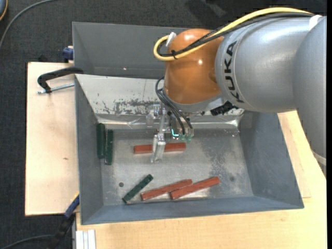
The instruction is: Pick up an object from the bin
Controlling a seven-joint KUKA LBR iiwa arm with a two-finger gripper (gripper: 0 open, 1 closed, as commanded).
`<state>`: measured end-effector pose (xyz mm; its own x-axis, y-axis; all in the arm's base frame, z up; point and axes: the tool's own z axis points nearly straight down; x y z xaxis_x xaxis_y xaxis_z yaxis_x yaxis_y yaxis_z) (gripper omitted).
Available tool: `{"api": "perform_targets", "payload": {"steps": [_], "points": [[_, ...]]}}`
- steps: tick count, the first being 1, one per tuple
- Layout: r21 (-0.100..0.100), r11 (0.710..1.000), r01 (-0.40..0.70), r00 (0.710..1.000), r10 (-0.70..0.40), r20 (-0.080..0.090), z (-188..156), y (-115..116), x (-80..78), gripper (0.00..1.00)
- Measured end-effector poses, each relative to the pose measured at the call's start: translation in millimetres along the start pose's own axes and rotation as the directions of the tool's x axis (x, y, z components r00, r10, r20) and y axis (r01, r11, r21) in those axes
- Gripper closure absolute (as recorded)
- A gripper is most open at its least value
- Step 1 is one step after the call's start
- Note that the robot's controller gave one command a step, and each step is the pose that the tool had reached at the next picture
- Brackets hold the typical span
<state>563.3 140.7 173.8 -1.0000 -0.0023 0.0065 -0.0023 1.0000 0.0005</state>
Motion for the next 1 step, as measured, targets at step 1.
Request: {"api": "perform_targets", "payload": {"steps": [1], "points": [[-0.001,1.0,-0.028,1.0,0.028,0.004,106.4,-17.1,27.6,0.0]]}}
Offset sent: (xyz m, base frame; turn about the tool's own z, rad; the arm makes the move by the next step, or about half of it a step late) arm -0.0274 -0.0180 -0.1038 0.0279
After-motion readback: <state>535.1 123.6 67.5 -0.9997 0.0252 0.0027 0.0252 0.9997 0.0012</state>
